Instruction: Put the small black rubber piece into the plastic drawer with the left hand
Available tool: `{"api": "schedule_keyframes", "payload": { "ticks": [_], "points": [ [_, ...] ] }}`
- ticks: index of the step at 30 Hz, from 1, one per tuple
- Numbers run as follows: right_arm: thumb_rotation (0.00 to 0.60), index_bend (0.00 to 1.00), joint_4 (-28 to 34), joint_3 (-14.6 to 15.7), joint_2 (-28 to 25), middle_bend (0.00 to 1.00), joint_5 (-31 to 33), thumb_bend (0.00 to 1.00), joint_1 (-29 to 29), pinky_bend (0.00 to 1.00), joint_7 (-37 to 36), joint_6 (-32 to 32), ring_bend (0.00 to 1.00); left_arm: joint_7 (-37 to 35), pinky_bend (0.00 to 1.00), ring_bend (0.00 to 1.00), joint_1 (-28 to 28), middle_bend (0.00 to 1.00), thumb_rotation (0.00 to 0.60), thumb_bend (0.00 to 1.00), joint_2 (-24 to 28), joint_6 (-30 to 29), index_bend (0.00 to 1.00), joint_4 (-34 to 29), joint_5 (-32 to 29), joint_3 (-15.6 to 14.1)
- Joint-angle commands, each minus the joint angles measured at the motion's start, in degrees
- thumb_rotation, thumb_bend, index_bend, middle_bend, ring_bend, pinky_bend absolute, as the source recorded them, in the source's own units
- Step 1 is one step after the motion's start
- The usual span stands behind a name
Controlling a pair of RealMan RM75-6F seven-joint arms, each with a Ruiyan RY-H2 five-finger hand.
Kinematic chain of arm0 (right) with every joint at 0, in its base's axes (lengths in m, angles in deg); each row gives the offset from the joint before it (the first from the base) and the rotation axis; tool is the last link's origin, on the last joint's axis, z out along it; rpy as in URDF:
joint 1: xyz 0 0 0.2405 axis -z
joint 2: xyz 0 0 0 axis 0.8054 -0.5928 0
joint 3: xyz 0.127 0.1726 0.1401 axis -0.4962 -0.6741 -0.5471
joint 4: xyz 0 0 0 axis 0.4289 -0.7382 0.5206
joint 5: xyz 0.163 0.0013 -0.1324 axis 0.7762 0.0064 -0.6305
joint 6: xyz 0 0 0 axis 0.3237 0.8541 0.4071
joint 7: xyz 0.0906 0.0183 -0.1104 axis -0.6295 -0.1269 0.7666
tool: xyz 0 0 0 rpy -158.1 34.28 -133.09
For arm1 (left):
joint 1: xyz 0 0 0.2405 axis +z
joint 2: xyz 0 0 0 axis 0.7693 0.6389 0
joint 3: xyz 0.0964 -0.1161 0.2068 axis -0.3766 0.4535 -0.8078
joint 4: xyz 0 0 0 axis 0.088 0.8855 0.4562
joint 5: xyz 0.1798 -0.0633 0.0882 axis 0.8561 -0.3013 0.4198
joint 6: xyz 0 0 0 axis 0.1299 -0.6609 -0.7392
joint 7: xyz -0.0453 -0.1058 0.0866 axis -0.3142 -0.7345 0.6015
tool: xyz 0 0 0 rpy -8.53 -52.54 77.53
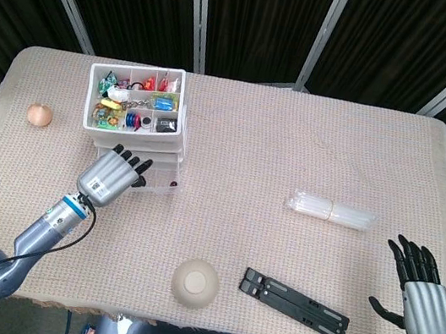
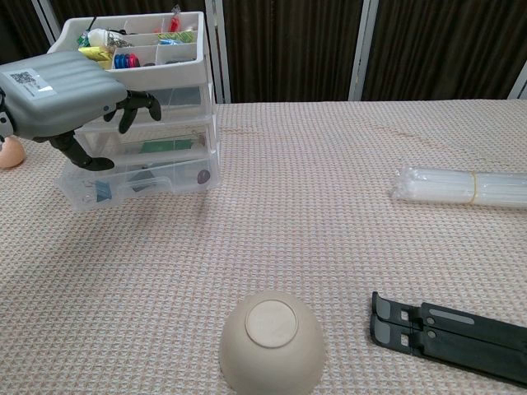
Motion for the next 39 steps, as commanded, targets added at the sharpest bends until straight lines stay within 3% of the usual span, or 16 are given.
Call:
{"api": "schedule_keyframes", "payload": {
  "ticks": [1,4,8,20,28,39],
  "points": [
    [0.6,0.06,-0.1,0.0,0.0,0.0,-0.1,0.06,0.0,0.0,0.2,0.1,0.0,-1.6,0.17,0.18,0.5,0.18,0.6,0.24,3.1,-1.3,0.24,0.0,8.4,-4.5],
    [0.6,0.06,-0.1,0.0,0.1,0.0,-0.1,0.06,0.0,0.0,0.3,0.1,0.0,-1.3,0.11,0.09,-0.7,0.14,0.6,0.25,5.5,-1.0,0.24,1.6,15.1,-7.4],
    [0.6,0.06,0.0,-0.1,0.1,0.0,0.1,0.06,0.0,0.0,0.4,0.0,0.0,-3.0,0.1,0.03,-3.3,0.09,0.6,0.28,8.6,2.3,0.27,3.4,22.1,-11.0],
    [0.6,0.06,-0.1,-0.3,0.0,0.0,0.4,0.06,0.0,0.0,0.1,0.1,0.0,-3.4,0.1,0.02,-8.0,0.09,0.6,0.3,10.7,9.3,0.27,5.7,33.4,-16.3],
    [0.6,0.06,-0.1,-0.2,0.1,0.0,0.4,0.06,0.0,0.0,0.1,0.1,0.0,-4.6,0.1,0.02,-6.9,0.08,0.6,0.31,9.2,10.7,0.27,8.0,33.6,-17.1],
    [0.6,0.06,0.1,-0.2,0.0,0.0,0.6,0.06,0.0,0.0,0.1,0.0,0.0,-5.0,0.1,0.02,-6.0,0.08,0.6,0.31,7.0,12.2,0.27,11.6,31.3,-15.2]
  ]
}}
